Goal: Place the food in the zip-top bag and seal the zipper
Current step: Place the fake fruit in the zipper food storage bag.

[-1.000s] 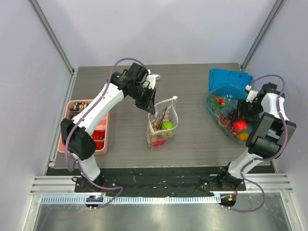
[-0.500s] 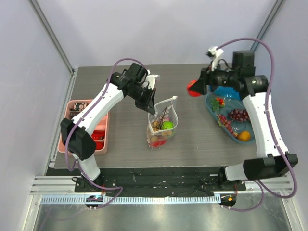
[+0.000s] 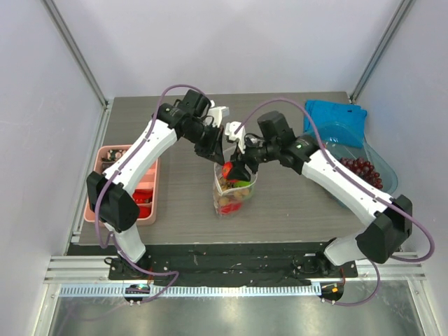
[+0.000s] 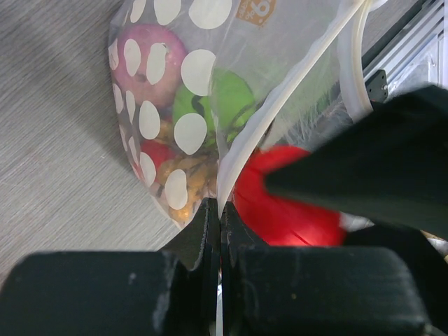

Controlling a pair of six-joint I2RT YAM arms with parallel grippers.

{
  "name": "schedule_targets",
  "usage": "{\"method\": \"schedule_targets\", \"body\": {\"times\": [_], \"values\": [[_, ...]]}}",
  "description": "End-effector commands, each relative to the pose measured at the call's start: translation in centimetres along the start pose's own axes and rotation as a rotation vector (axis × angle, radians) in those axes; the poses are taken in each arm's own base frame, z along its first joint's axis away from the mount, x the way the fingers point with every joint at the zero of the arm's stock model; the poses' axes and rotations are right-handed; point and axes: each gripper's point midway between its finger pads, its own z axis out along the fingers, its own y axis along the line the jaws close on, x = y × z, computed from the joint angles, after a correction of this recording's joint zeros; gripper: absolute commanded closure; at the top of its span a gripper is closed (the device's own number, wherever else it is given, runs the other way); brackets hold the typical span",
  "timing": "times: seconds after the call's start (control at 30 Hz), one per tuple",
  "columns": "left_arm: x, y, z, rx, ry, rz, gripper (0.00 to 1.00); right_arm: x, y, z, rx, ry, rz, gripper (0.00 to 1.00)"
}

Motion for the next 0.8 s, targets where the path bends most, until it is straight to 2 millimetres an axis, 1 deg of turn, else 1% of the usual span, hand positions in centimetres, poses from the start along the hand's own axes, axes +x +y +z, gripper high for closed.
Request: {"method": "schedule_targets", "body": {"times": [0.0, 0.07, 0.1, 0.13, 0.2, 0.23, 0.3, 0.33, 0.4, 0.43, 0.47, 0.5, 0.57, 0.6, 0.63, 0.7, 0.73, 0.77], "values": [[-1.2, -1.2, -1.1, 0.046, -0.040, 0.013, 1.00, 0.6, -2.6, 1.5, 0.104, 0.000, -0.155, 0.87], [-1.0, -1.1, -1.0, 0.045, -0.035, 0.013, 1.00, 1.6, -2.2, 2.4, 0.081, 0.028, -0.161, 0.77], [-1.0, -1.1, -1.0, 0.045, -0.035, 0.012, 1.00, 1.8, -1.8, 2.7, 0.068, 0.037, -0.159, 0.68], [-1.0, -1.1, -1.0, 0.045, -0.035, 0.015, 1.00, 2.1, -1.4, 2.9, 0.043, 0.048, -0.143, 0.44], [-1.0, -1.1, -1.0, 0.045, -0.034, 0.014, 1.00, 1.7, -0.9, 2.9, 0.036, 0.043, -0.113, 0.23], [-1.0, -1.0, -0.9, 0.043, -0.033, 0.013, 1.00, 0.8, -1.2, 2.5, 0.060, 0.029, -0.114, 0.13], [-1.0, -1.0, -1.1, 0.043, -0.035, 0.013, 1.00, -0.5, -1.7, 1.6, 0.108, 0.012, -0.091, 0.10], [-1.0, -1.0, -1.1, 0.042, -0.037, 0.014, 1.00, -1.9, -1.9, 0.6, 0.133, -0.007, -0.096, 0.09], [-1.1, -0.9, -1.0, 0.041, -0.036, 0.015, 1.00, -3.1, -2.6, -1.0, 0.184, -0.023, -0.094, 0.07], [-1.0, -0.9, -1.0, 0.043, -0.035, 0.013, 1.00, -4.0, -2.7, -2.0, 0.201, -0.037, -0.091, 0.04], [-1.0, -0.9, -1.0, 0.043, -0.034, 0.011, 1.00, -4.8, -2.7, -3.2, 0.222, -0.058, -0.098, 0.04], [-1.1, -0.9, -1.1, 0.043, -0.036, 0.011, 1.00, -5.2, -3.5, -4.5, 0.255, -0.069, -0.084, 0.03], [-1.2, -1.0, -1.1, 0.046, -0.041, 0.014, 1.00, -6.2, -4.0, -7.1, 0.299, -0.100, -0.051, 0.02], [-1.2, -1.0, -1.1, 0.046, -0.042, 0.013, 1.00, -5.8, -5.6, -8.8, 0.343, -0.106, -0.013, 0.02], [-1.3, -1.1, -1.1, 0.047, -0.046, 0.014, 1.00, -5.4, -6.5, -10.2, 0.378, -0.101, 0.017, 0.02], [-1.4, -1.1, -1.2, 0.049, -0.051, 0.016, 1.00, -3.8, -8.6, -12.3, 0.442, -0.068, 0.076, 0.02], [-1.5, -1.2, -1.2, 0.050, -0.055, 0.015, 1.00, -1.5, -10.6, -14.7, 0.516, -0.021, 0.143, 0.03], [-1.5, -1.2, -1.2, 0.052, -0.056, 0.017, 0.99, 0.0, -11.6, -15.9, 0.555, 0.021, 0.153, 0.03]]}}
